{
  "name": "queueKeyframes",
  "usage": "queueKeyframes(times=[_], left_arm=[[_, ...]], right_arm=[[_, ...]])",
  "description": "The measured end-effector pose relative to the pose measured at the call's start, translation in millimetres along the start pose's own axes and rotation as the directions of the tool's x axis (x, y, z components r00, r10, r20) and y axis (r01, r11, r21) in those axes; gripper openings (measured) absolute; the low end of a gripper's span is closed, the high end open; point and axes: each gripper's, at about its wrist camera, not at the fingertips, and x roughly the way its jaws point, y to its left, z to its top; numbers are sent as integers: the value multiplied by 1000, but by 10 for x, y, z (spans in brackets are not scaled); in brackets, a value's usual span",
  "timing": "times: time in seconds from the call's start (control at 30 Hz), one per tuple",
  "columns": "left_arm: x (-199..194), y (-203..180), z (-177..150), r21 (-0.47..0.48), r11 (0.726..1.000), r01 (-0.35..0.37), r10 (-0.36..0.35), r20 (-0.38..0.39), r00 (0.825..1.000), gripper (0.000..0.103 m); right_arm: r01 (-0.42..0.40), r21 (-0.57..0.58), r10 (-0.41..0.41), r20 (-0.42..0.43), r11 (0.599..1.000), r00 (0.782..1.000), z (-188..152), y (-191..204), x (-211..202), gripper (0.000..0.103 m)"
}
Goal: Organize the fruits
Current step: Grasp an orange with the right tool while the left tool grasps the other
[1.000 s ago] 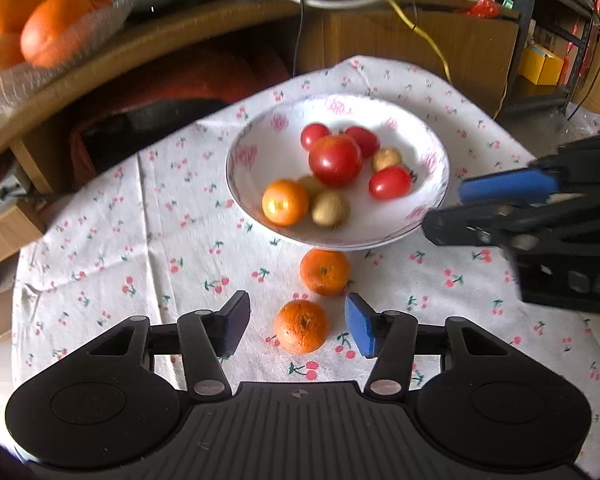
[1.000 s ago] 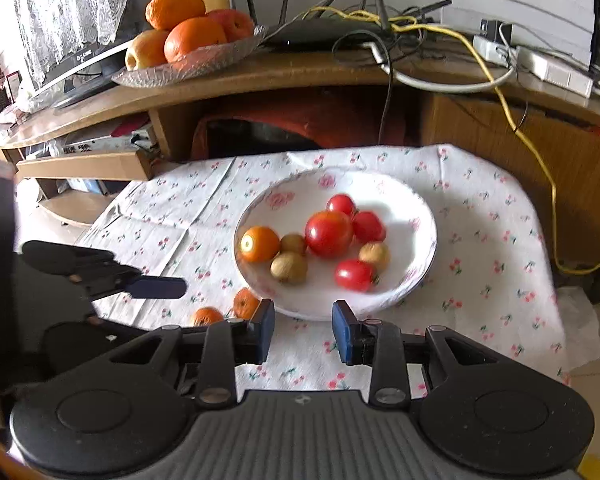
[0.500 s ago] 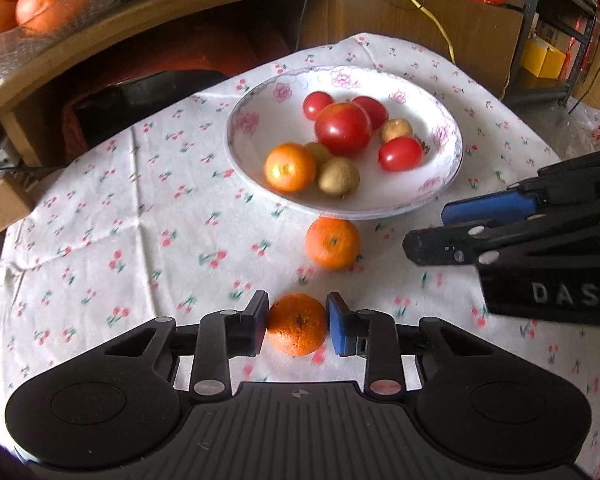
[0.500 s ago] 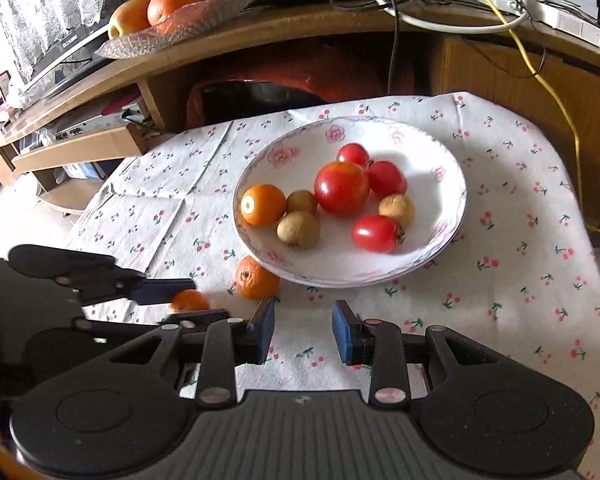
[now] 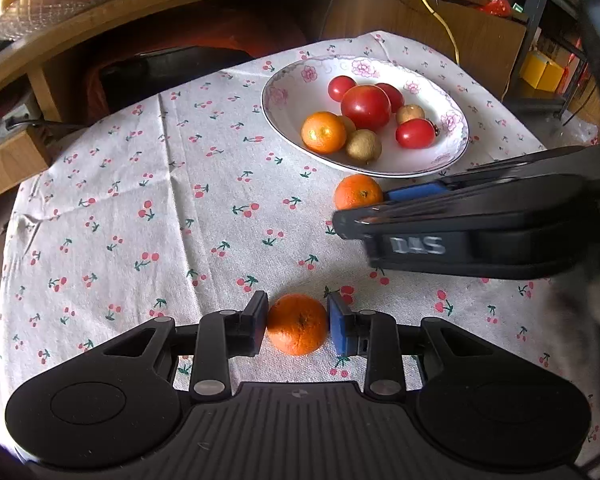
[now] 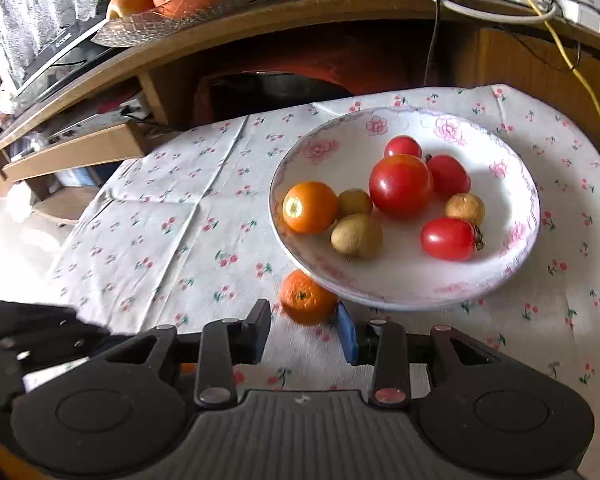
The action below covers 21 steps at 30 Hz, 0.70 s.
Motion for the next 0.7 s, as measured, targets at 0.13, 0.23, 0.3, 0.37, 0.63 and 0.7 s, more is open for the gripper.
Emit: queueKeyframes(times=[0.13,0.23,0.3,0.37,0.63,0.7], left_arm=[[5,21,-29,-3,1000,4,-4,1,1000,45],[6,10,-25,2,1000,1,-1,2,1000,44],[1,-4,-22,5,1000,-1,1,0,1000,43],[-10,-31,-30,14,1000,-3,3,-3,1000,43],[-130,-177,-80,47,999,-12,13,-4,1000,42],[-175,-219,-108,46,999,-10,11,-8,1000,43]], right_arm=[[19,9,-20,6,1000,1000,40,28,48,33],[29,-24,-29,4,999,1000,10,32,14,31],[18,-32,-18,-10,999,1000,-15,-3,-41,31],[17,-58,-18,-21,998,1000,-72,-53,-150,31],[16,-168,-39,-136,986,990,-537,-271,-751,31],[3,-165,-30,-158,986,987,-654,-302,-850,31]])
